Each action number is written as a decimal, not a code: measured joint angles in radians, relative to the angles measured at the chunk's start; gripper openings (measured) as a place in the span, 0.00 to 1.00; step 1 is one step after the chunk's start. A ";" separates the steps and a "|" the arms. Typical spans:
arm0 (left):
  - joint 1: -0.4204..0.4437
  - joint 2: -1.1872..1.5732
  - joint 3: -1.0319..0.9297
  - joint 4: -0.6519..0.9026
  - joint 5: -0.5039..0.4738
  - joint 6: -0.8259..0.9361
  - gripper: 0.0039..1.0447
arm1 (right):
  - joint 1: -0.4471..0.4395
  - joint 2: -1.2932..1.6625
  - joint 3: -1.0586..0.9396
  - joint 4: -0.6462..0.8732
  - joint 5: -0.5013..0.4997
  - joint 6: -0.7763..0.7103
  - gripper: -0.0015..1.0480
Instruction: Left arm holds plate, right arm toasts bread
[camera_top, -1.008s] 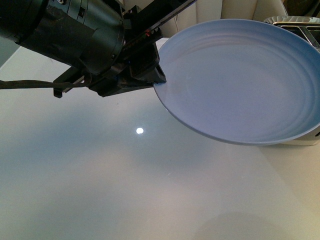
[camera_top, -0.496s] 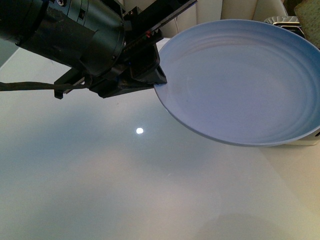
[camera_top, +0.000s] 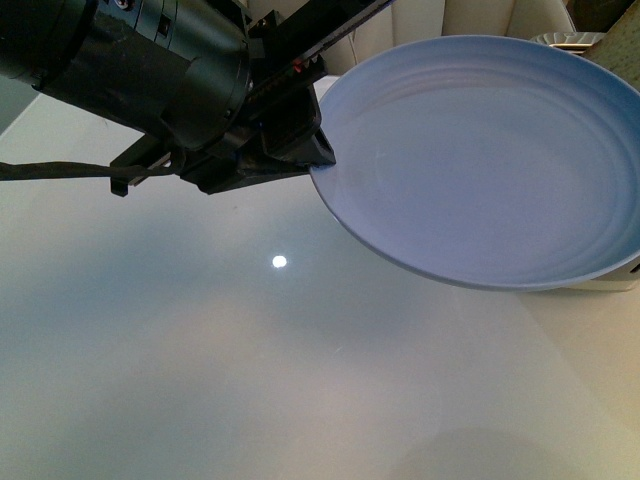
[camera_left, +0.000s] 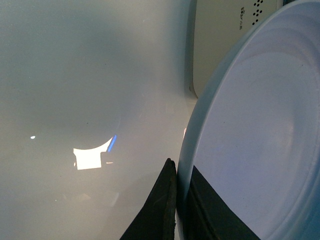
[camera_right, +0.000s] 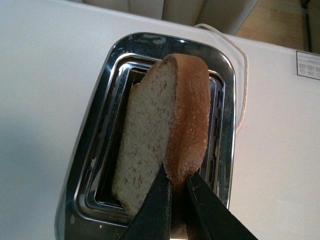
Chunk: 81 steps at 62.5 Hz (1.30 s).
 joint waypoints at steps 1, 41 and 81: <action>0.000 0.000 0.000 0.000 0.000 0.000 0.03 | 0.000 0.002 0.000 -0.001 0.001 -0.002 0.03; 0.000 0.000 0.000 0.000 0.001 -0.003 0.03 | 0.026 0.024 -0.009 0.014 0.010 -0.036 0.35; 0.000 0.000 0.000 0.000 0.000 -0.003 0.03 | -0.008 -0.050 -0.092 0.070 -0.029 0.021 0.91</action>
